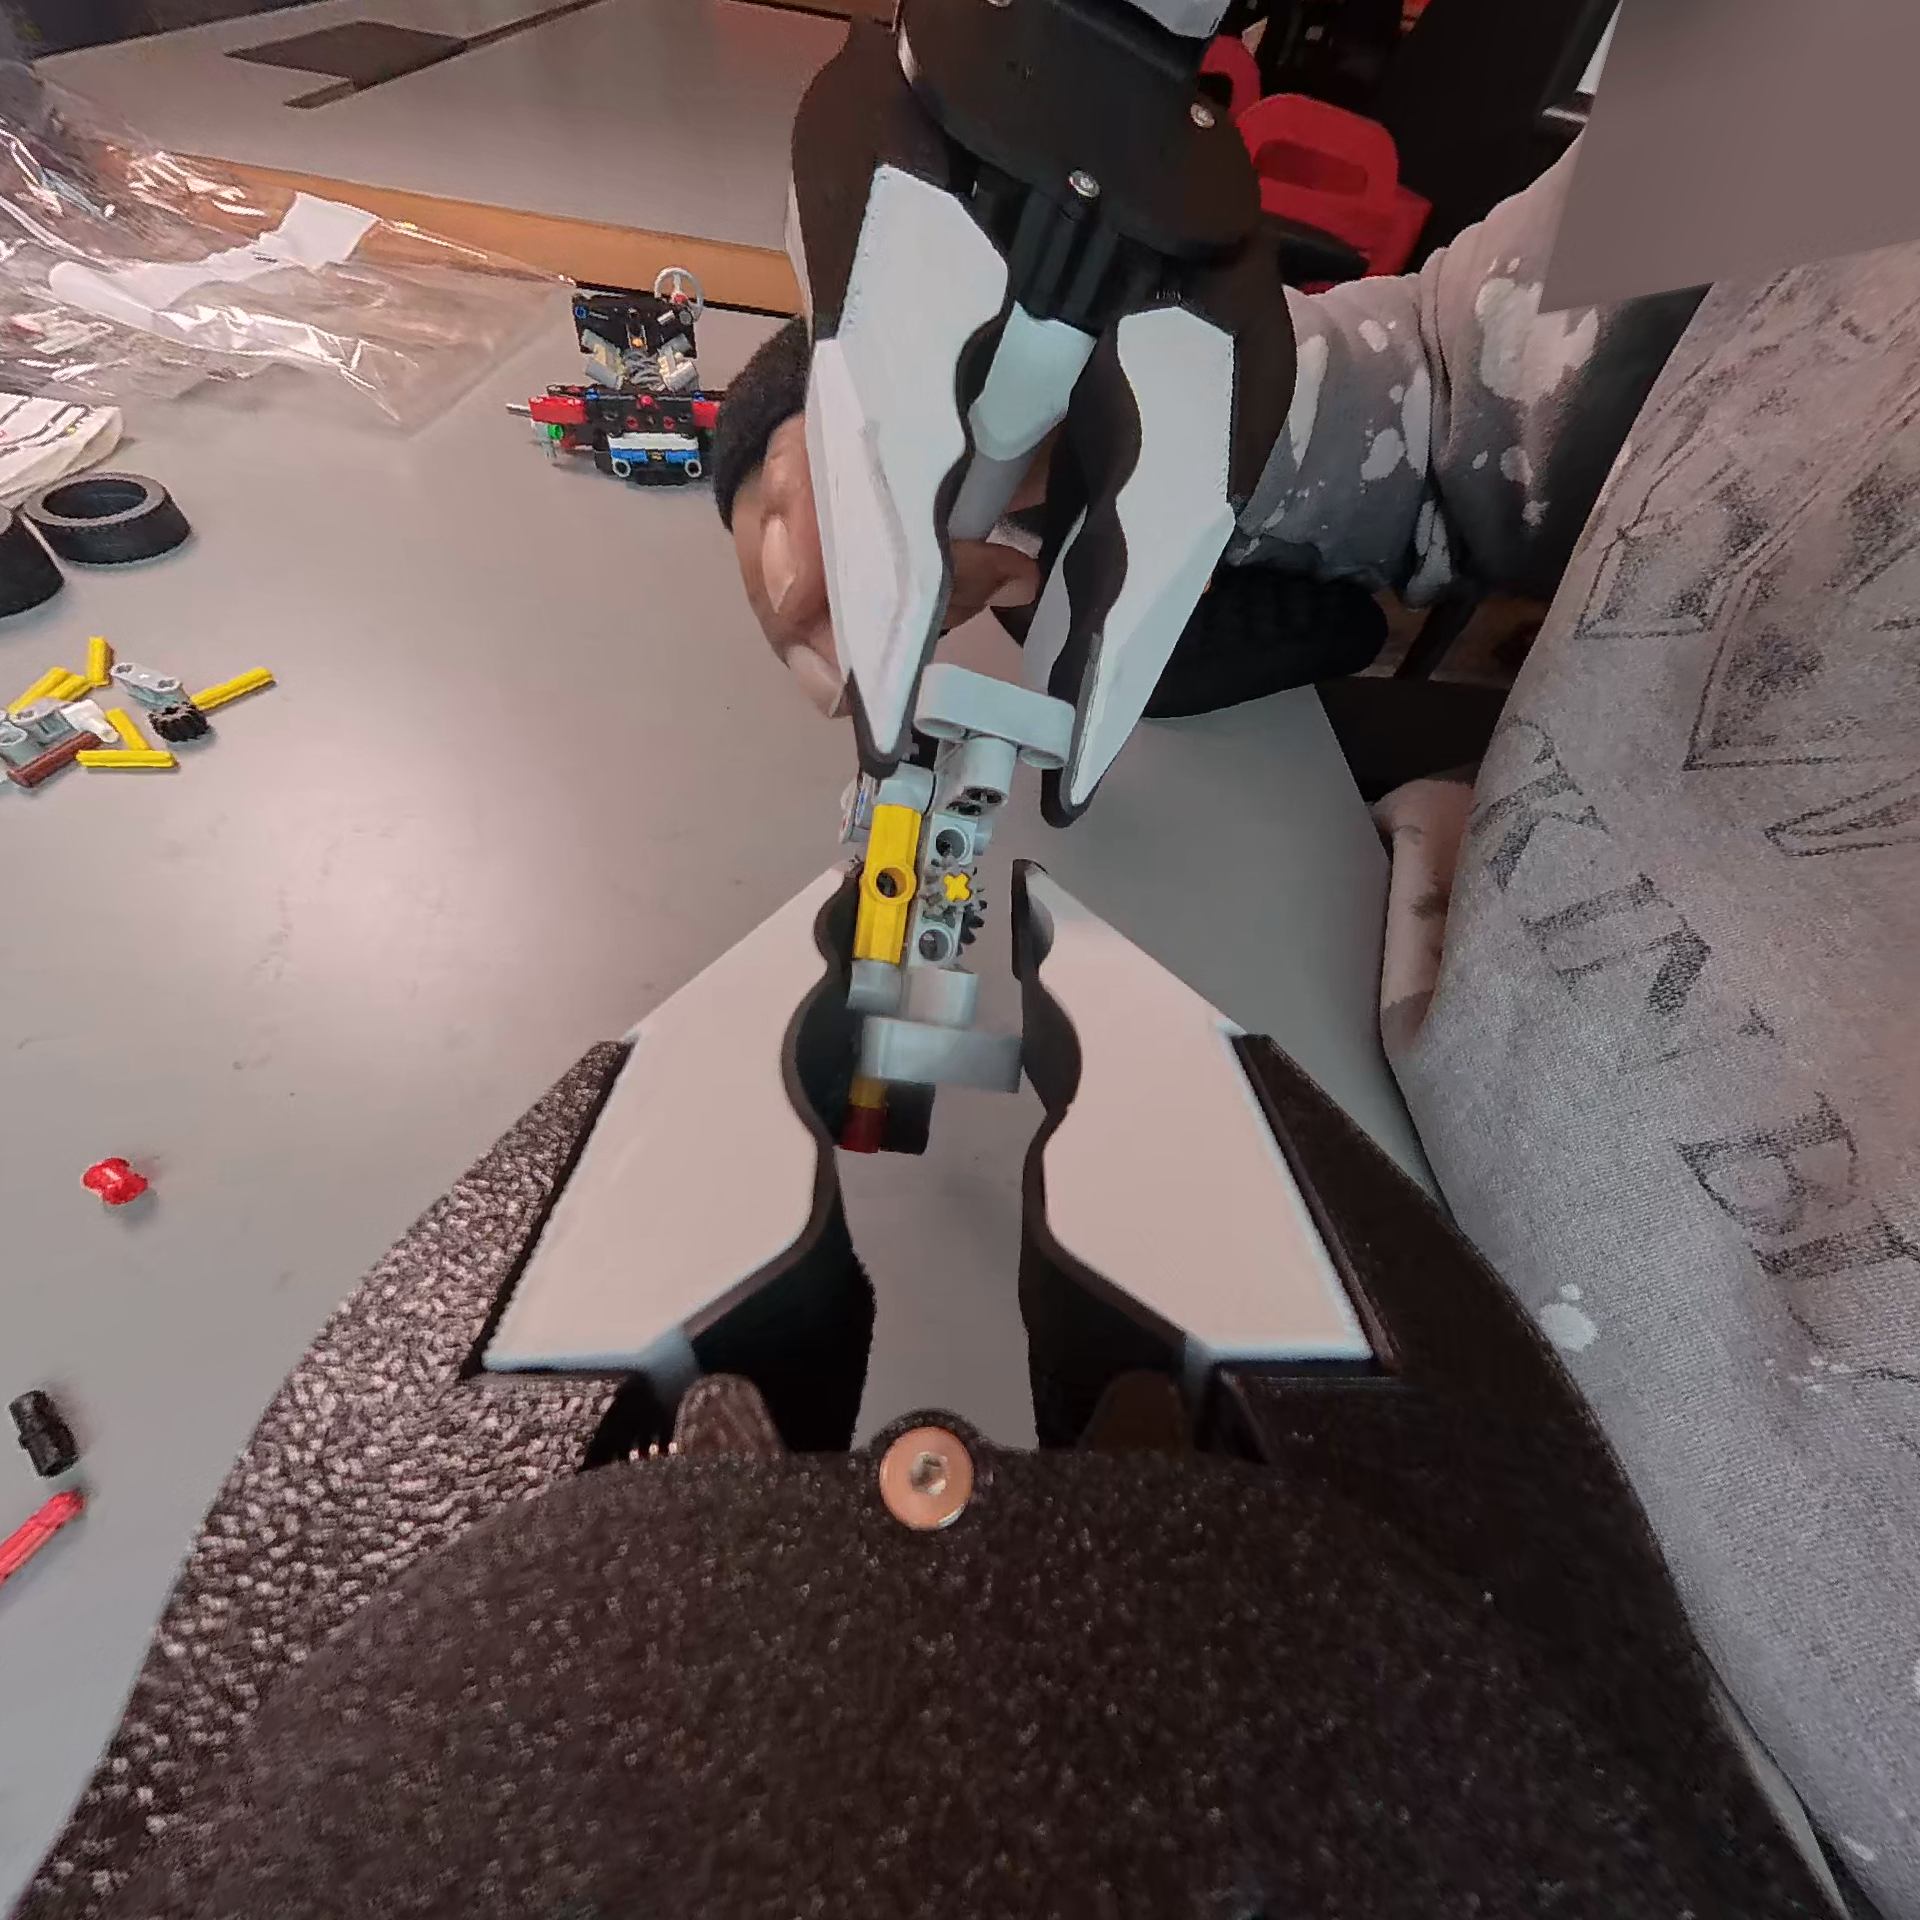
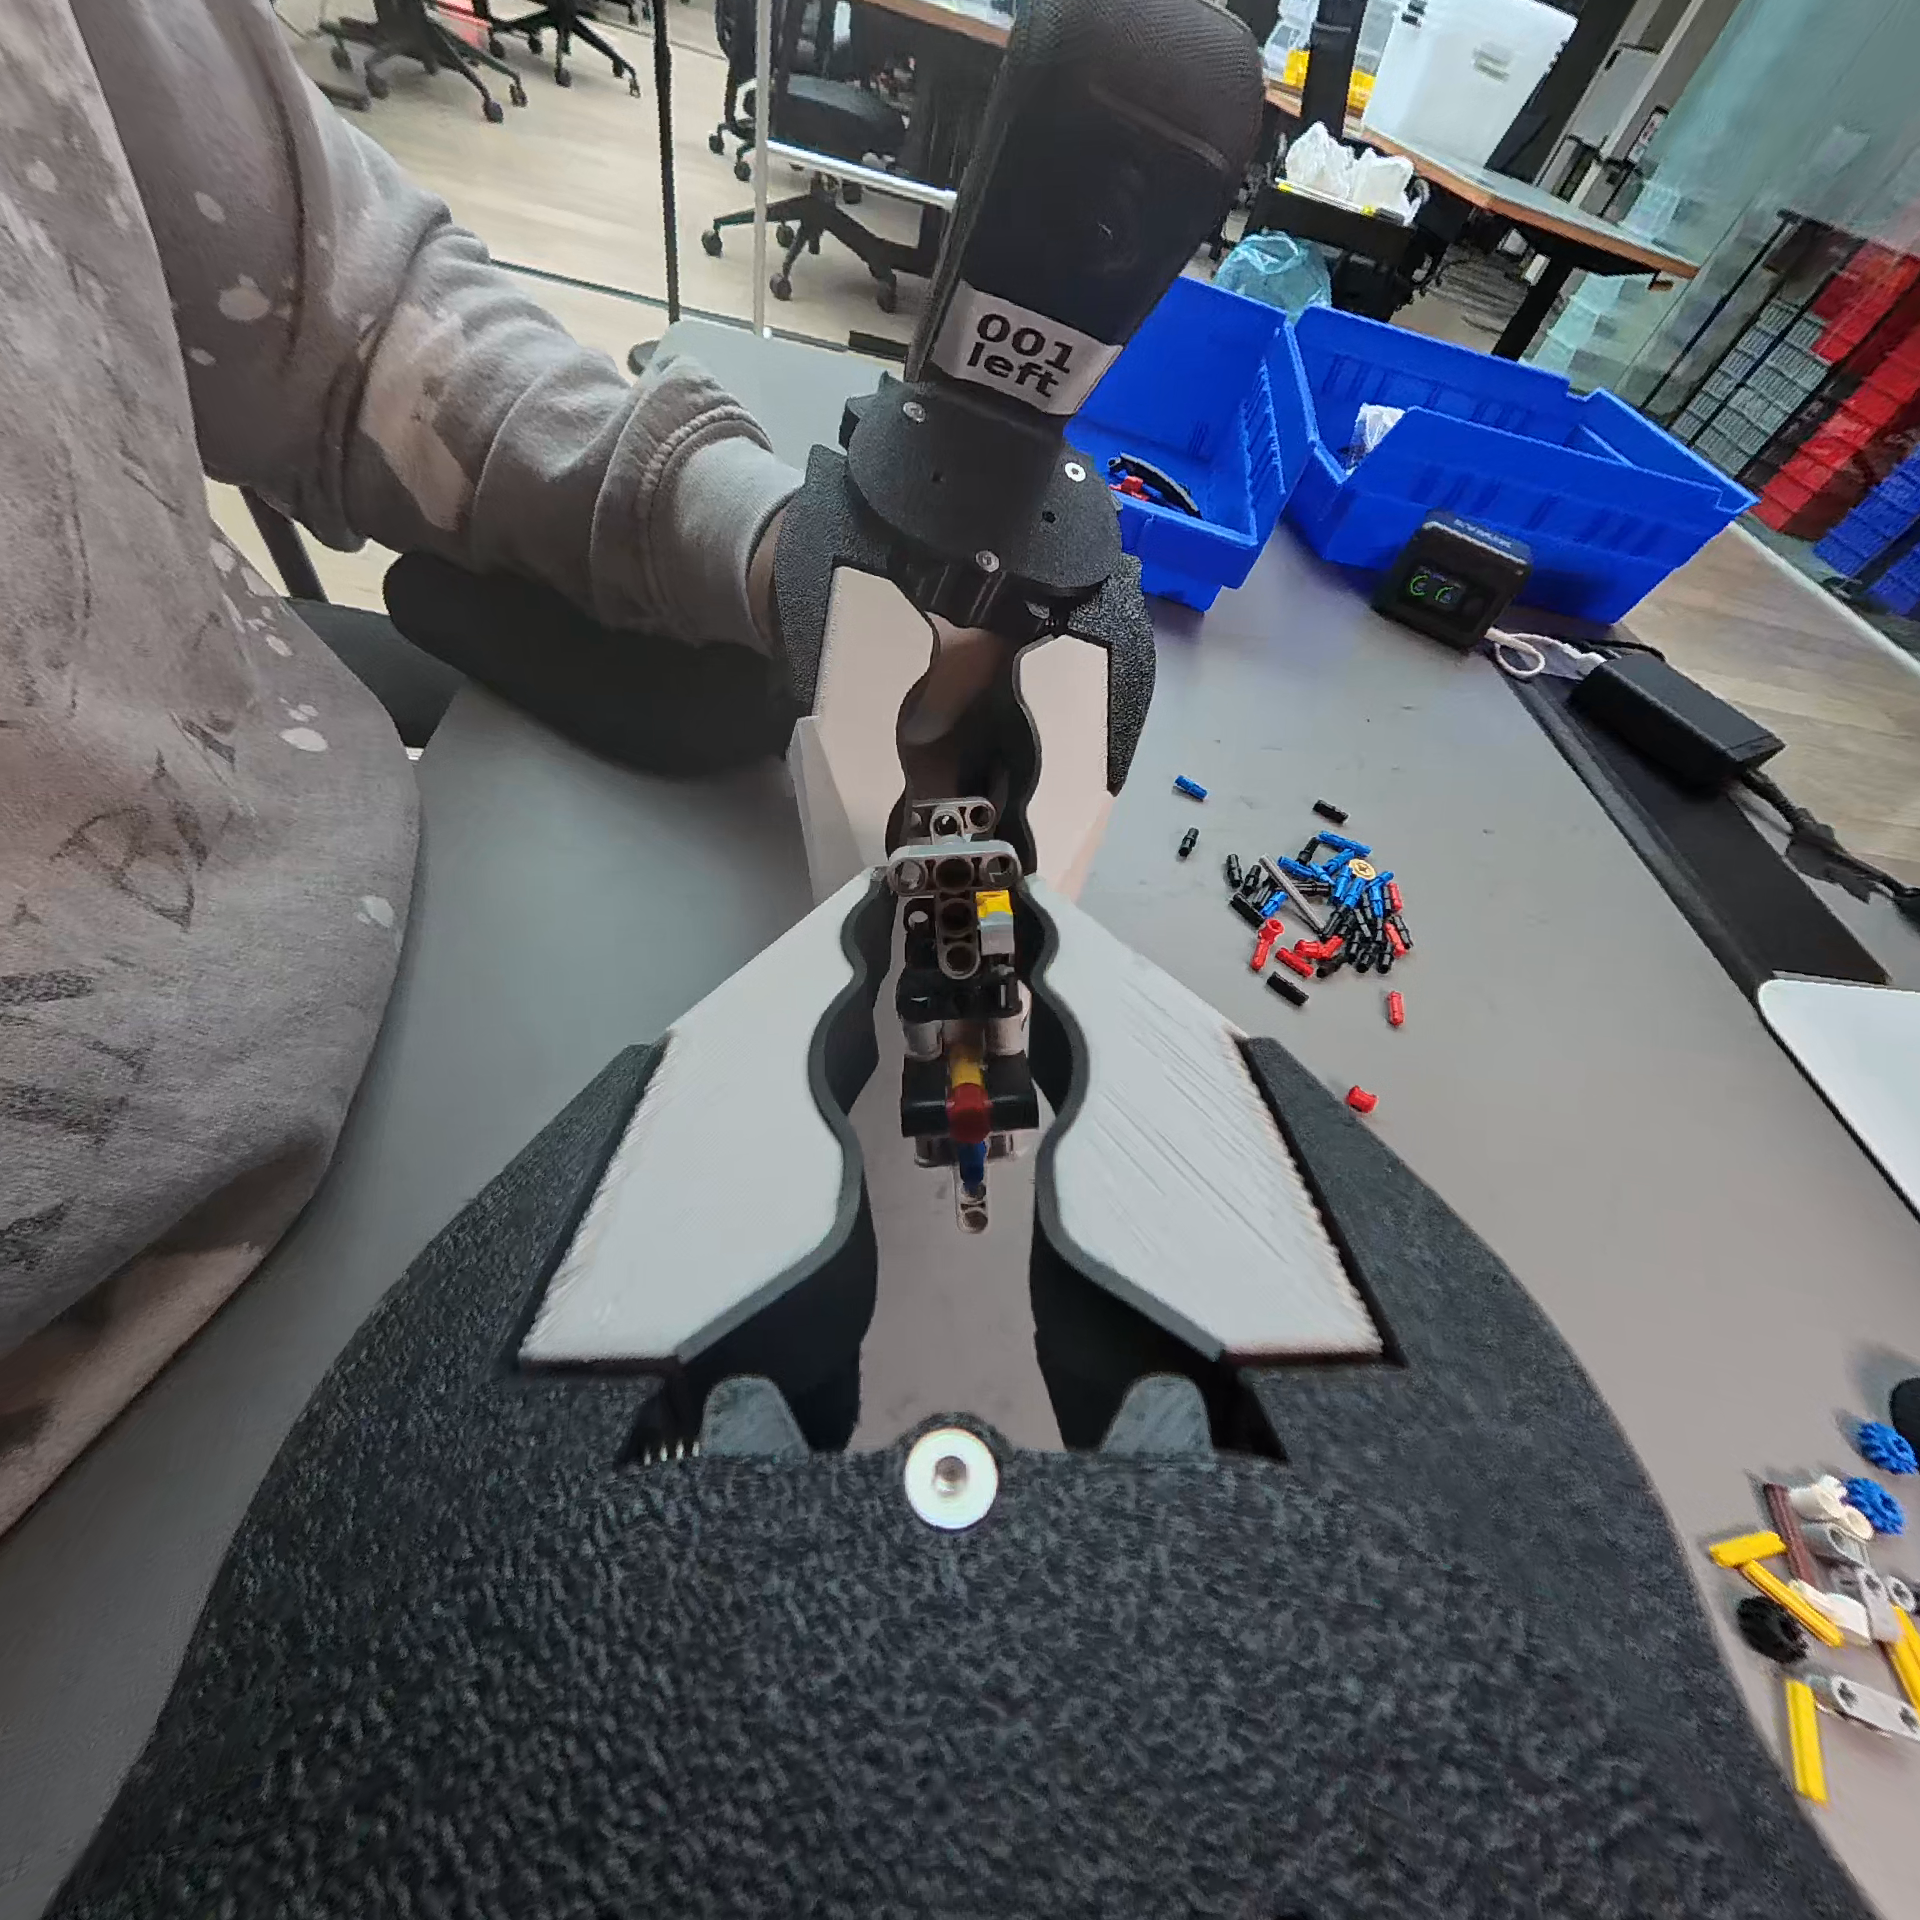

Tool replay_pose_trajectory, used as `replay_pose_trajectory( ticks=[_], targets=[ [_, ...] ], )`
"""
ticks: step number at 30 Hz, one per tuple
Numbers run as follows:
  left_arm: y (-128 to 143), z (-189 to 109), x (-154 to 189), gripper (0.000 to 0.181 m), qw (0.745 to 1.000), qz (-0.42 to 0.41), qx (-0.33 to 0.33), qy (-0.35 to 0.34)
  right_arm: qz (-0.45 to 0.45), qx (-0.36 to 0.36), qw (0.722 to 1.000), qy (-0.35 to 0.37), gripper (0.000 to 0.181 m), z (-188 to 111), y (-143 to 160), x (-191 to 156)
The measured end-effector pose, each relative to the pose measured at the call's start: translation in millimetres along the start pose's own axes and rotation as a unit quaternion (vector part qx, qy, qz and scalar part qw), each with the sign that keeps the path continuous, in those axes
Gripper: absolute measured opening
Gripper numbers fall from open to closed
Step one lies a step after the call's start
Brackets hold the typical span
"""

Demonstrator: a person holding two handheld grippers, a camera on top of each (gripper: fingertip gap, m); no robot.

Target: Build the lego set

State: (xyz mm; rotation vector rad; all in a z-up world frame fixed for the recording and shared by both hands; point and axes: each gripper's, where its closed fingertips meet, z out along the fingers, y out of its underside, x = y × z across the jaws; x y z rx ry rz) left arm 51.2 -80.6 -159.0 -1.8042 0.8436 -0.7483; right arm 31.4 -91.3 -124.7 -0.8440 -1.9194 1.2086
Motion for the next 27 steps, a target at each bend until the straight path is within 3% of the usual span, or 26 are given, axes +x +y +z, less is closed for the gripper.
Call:
replay_pose_trajectory(
  ticks=[2,3,16,19,21,23,27],
  targets=[
    [-0.6,-1.3,0.5,0.028,1.0,0.0,0.0,0.0,-0.005,-0.001,1.0,-0.003,0.021,-0.7,1.2,-0.8],
    [-2.4,-2.6,1.1,0.028,1.0,-0.003,0.004,0.004,0.0,0.006,1.0,-0.009,0.006,-2.0,-0.5,-1.7],
    [-8.3,-5.5,-2.3,0.026,0.999,-0.046,0.015,0.01,0.012,0.018,0.999,-0.024,0.005,-6.7,0.9,2.6],
    [0.1,-40.9,-34.3,0.024,0.995,-0.076,0.035,-0.051,0.034,0.043,0.998,0.02,0.005,-43.4,-1.6,30.0],
    [1.7,-48.6,-37.3,0.025,0.995,-0.075,0.031,-0.06,0.023,0.02,0.999,0.044,0.005,-45.3,9.9,34.9],
    [-6.3,-38.3,-32.4,0.025,0.996,-0.069,0.039,-0.046,0.039,0.022,0.999,0.028,0.006,-32.3,14.0,31.0],
    [-5.7,-41.7,-39.3,0.025,0.995,-0.067,0.036,-0.065,0.052,-0.053,0.997,-0.002,0.006,-25.9,47.2,29.1]
  ],
)
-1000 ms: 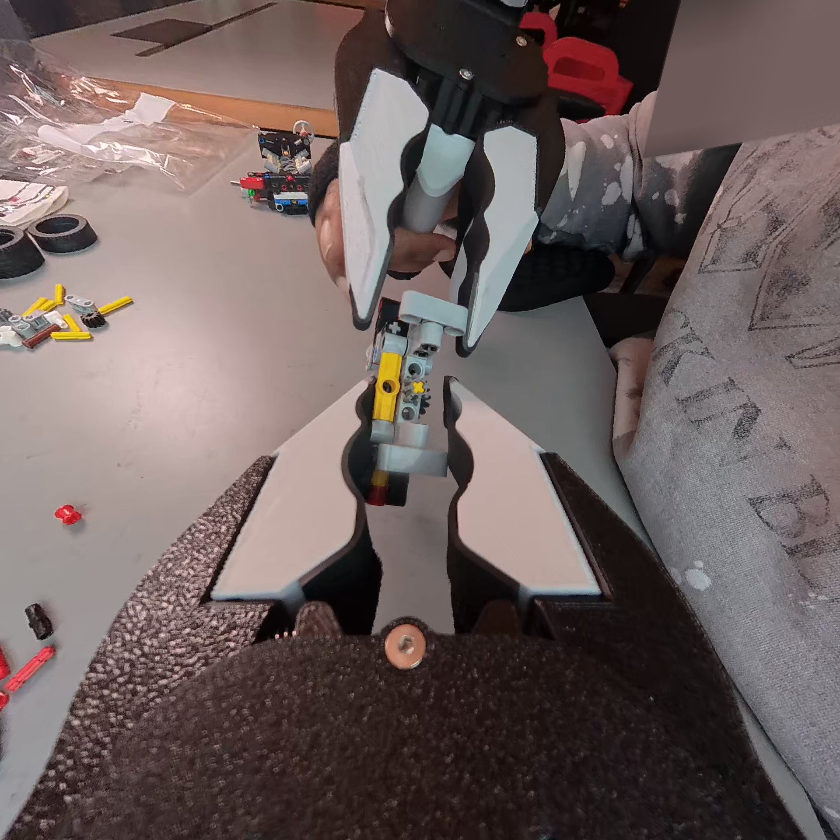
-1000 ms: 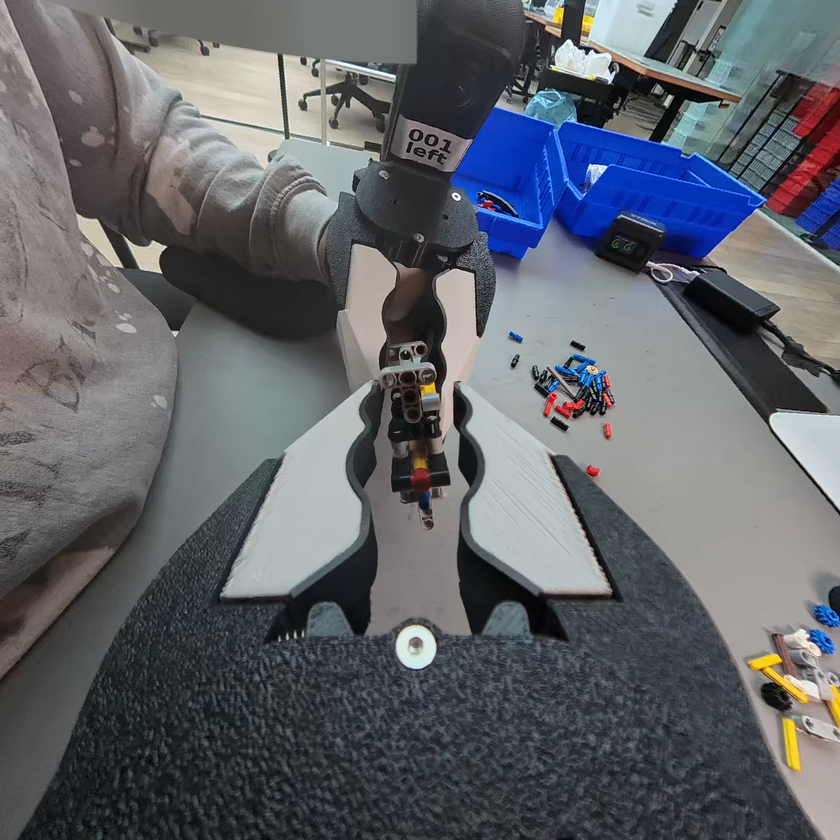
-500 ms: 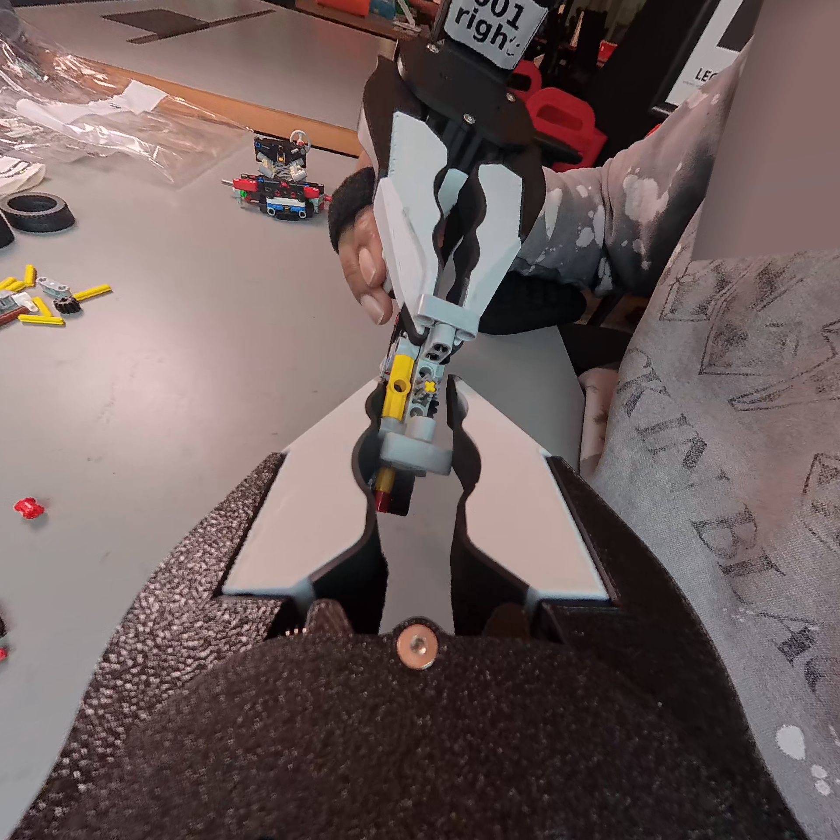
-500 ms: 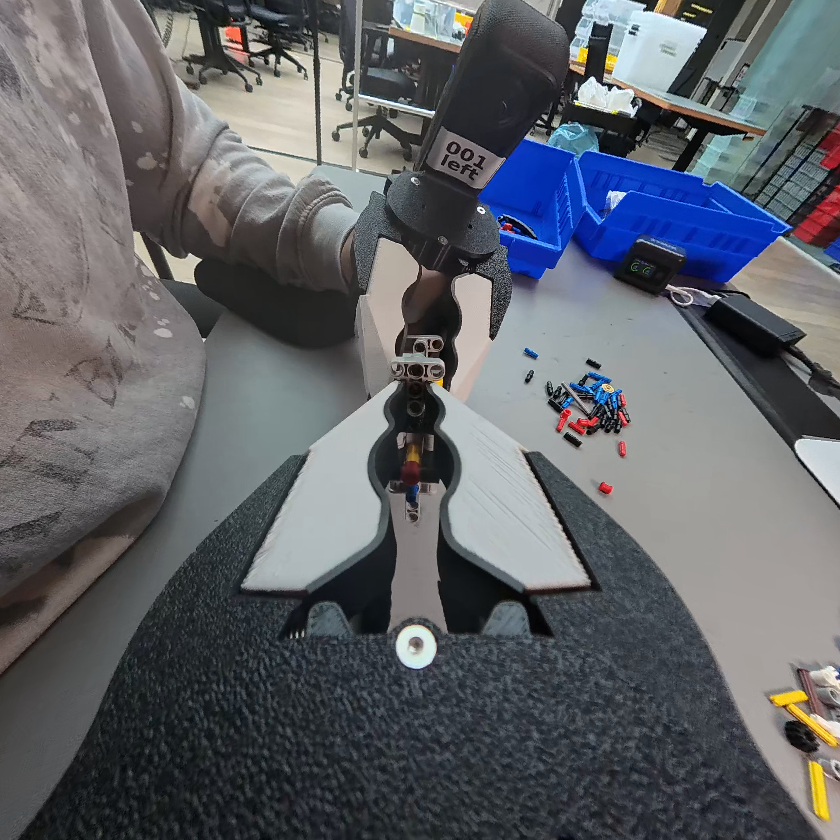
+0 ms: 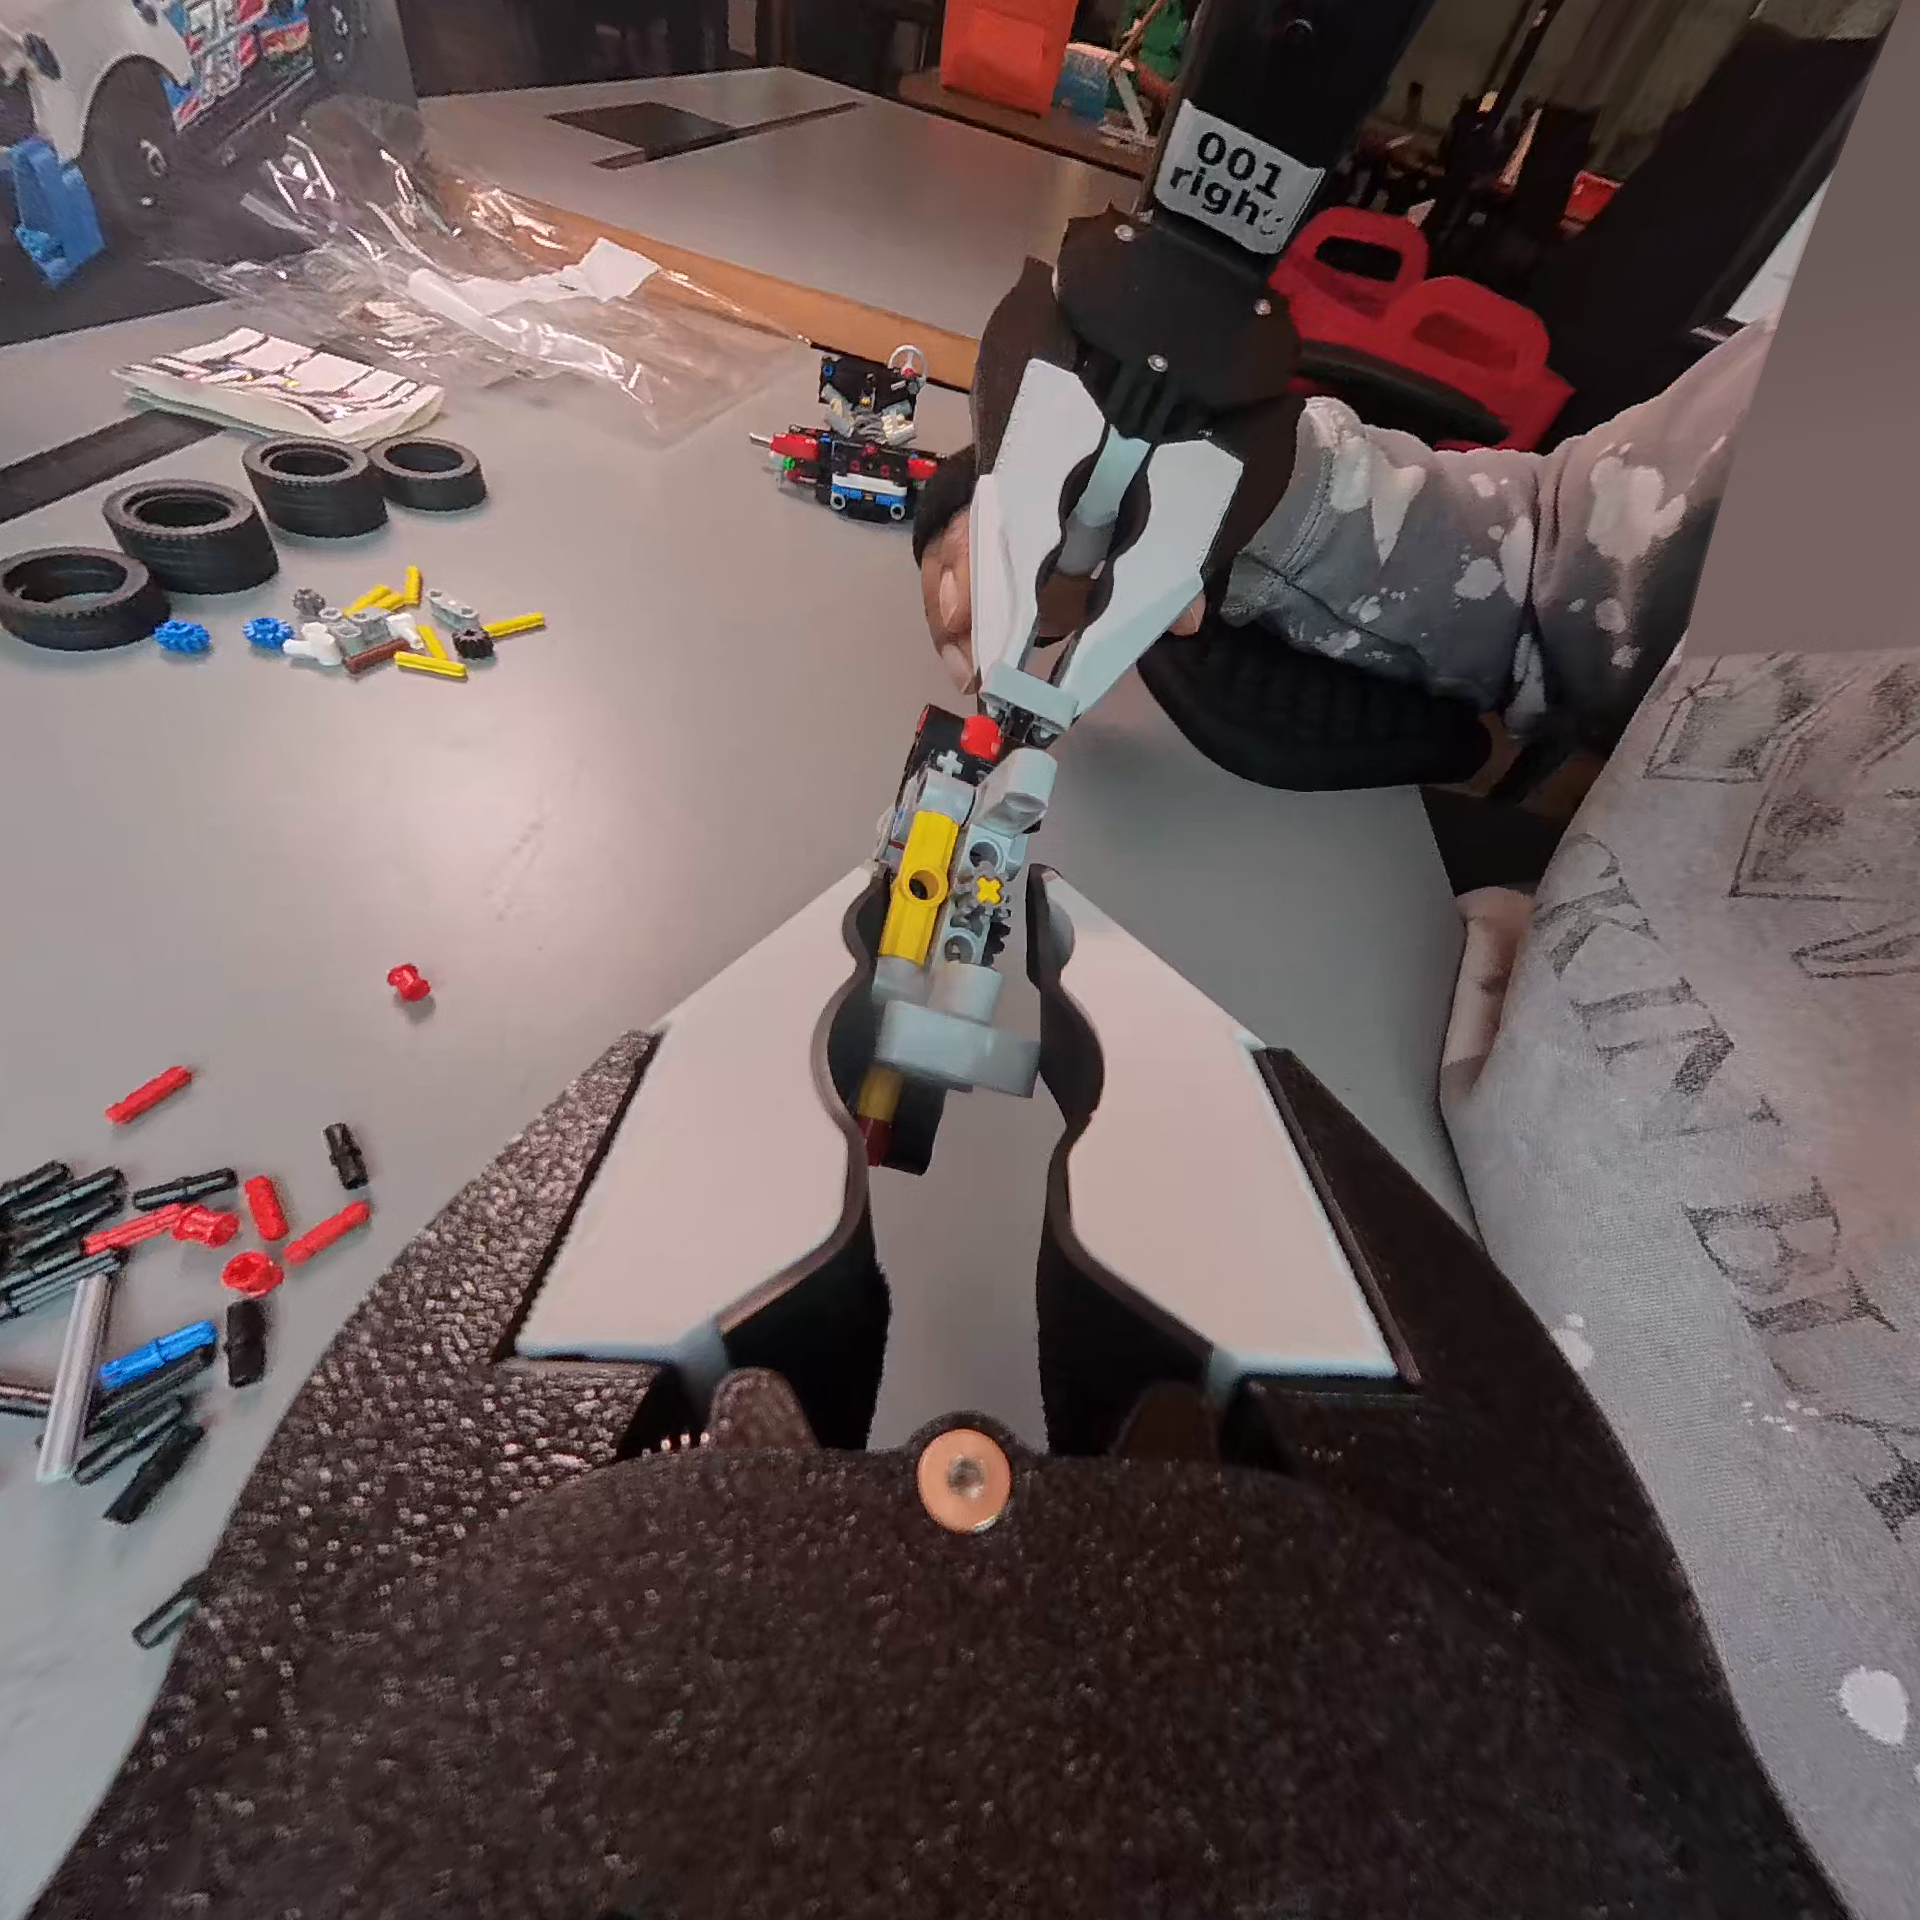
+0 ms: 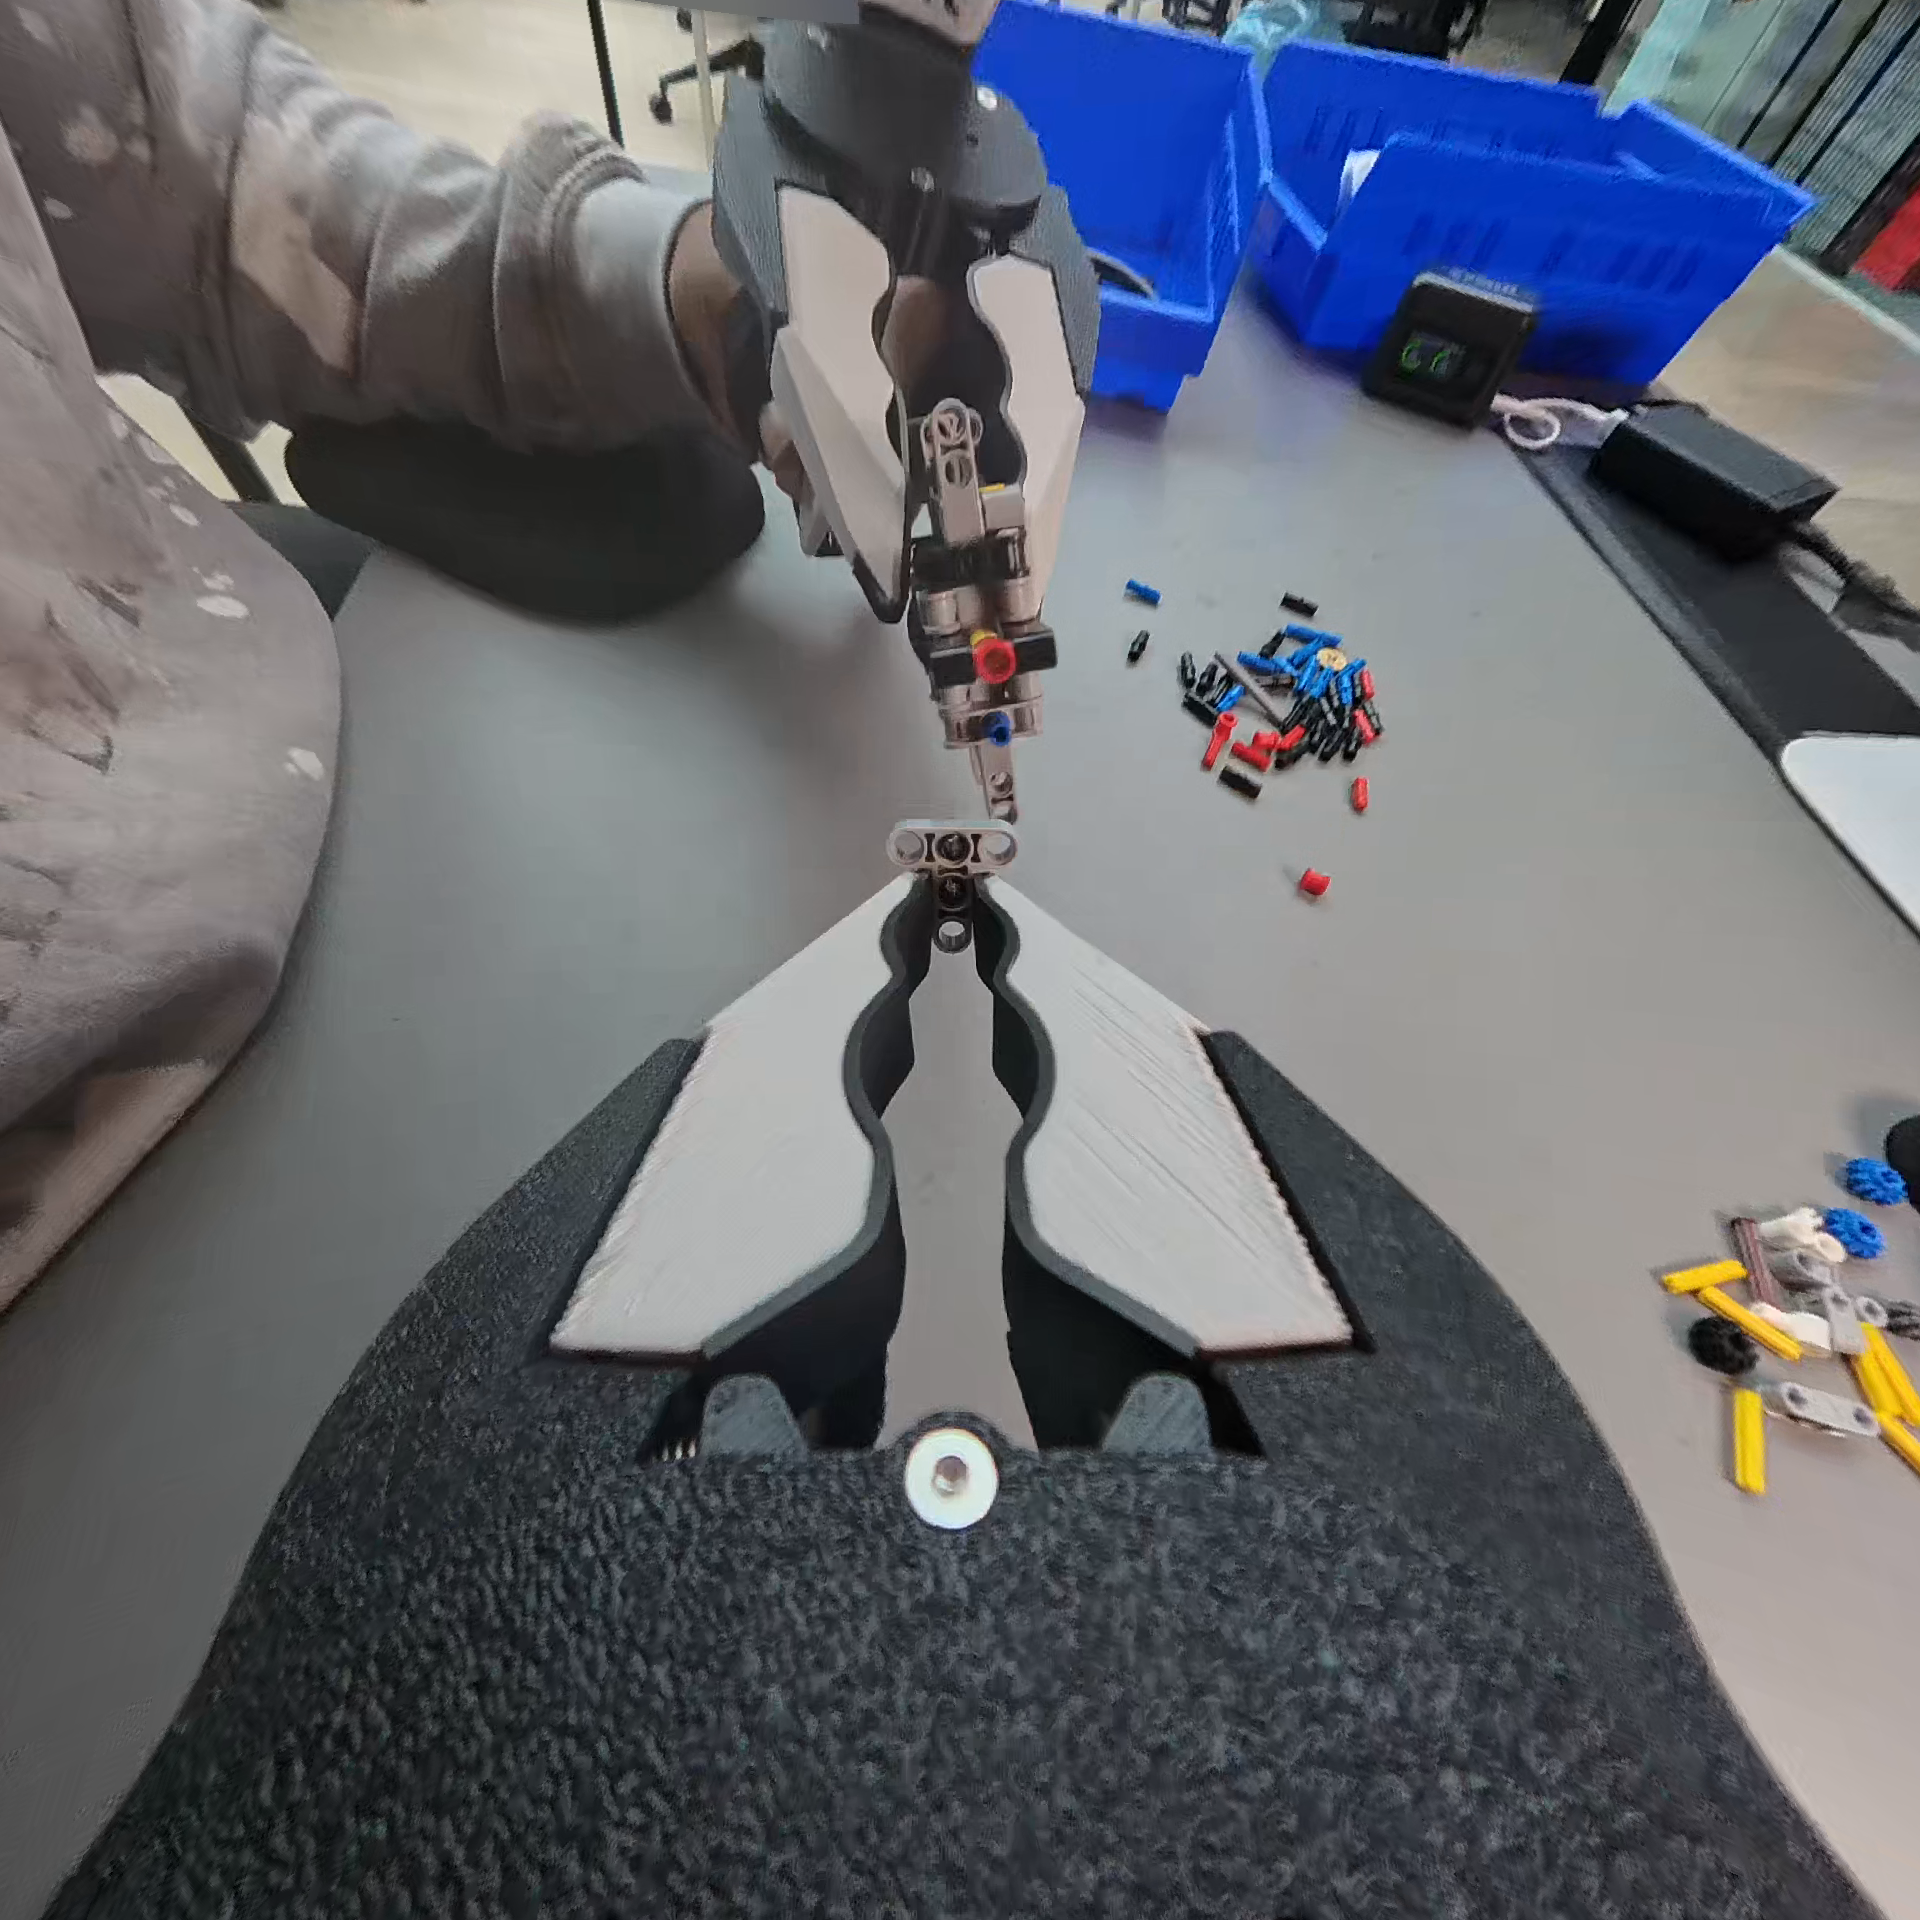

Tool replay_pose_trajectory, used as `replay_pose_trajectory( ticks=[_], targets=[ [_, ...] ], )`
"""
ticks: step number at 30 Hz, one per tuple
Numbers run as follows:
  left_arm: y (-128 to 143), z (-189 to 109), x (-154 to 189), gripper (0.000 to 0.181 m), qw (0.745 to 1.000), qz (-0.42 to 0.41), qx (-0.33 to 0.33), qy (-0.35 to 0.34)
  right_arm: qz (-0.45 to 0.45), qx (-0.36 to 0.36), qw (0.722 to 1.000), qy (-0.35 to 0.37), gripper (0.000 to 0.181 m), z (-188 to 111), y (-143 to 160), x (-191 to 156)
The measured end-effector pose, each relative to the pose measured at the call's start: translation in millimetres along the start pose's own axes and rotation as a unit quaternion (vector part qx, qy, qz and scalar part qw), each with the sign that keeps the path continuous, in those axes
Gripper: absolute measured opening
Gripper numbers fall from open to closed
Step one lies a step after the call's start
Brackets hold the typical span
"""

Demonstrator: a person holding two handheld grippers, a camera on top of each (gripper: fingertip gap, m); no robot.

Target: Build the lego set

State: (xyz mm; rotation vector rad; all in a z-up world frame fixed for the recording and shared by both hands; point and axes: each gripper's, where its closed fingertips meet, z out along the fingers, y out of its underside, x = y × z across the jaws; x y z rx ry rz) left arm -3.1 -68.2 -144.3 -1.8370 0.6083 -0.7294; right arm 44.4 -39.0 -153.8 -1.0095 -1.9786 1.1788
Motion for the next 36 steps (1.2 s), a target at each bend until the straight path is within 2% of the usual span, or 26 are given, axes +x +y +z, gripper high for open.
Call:
replay_pose_trajectory(
  ticks=[2,5,8,11,14,18,20,22,26,31,36],
  targets=[
    [7.9,1.7,-4.2,0.026,1.0,-0.002,-0.018,-0.017,0.006,0.008,1.0,-0.007,0.006,5.2,2.1,-4.7],
    [22.1,5.6,-11.1,0.026,0.996,0.025,-0.063,-0.053,-0.004,-0.018,1.0,-0.008,0.006,12.1,12.1,-7.8],
    [33.4,8.9,-15.3,0.026,0.991,0.049,-0.094,-0.076,-0.027,-0.099,0.995,-0.002,0.006,22.2,40.9,-8.5],
    [36.3,11.6,-12.9,0.027,0.991,0.052,-0.099,-0.074,-0.069,-0.196,0.978,0.013,0.009,29.9,77.7,-7.3],
    [34.3,12.2,-11.2,0.027,0.992,0.049,-0.096,-0.07,-0.042,-0.15,0.988,0.016,0.036,25.2,56.9,-4.5],
    [28.5,20.0,1.9,0.027,0.994,0.048,-0.09,-0.041,-0.017,0.002,1.0,0.025,0.044,17.3,-9.2,-2.0],
    [29.0,27.2,9.3,0.027,0.993,0.059,-0.097,-0.031,-0.031,0.024,0.999,0.017,0.042,25.7,-22.2,-10.5],
    [30.0,33.1,17.3,0.026,0.992,0.068,-0.101,-0.02,-0.053,-0.003,0.999,0.002,0.041,39.1,-14.8,-21.1],
    [40.6,34.0,20.4,0.028,0.987,0.097,-0.124,-0.022,-0.042,0.006,0.998,-0.037,0.017,42.5,-6.1,-30.8],
    [24.6,20.9,18.0,0.036,0.99,0.111,-0.082,-0.031,-0.003,0.022,0.999,-0.048,0.015,32.3,-3.3,-24.8],
    [19.6,13.4,26.4,0.025,0.991,0.118,-0.062,-0.004,0.03,0.05,0.995,-0.077,0.015,24.2,-8.3,-28.0]
  ],
)
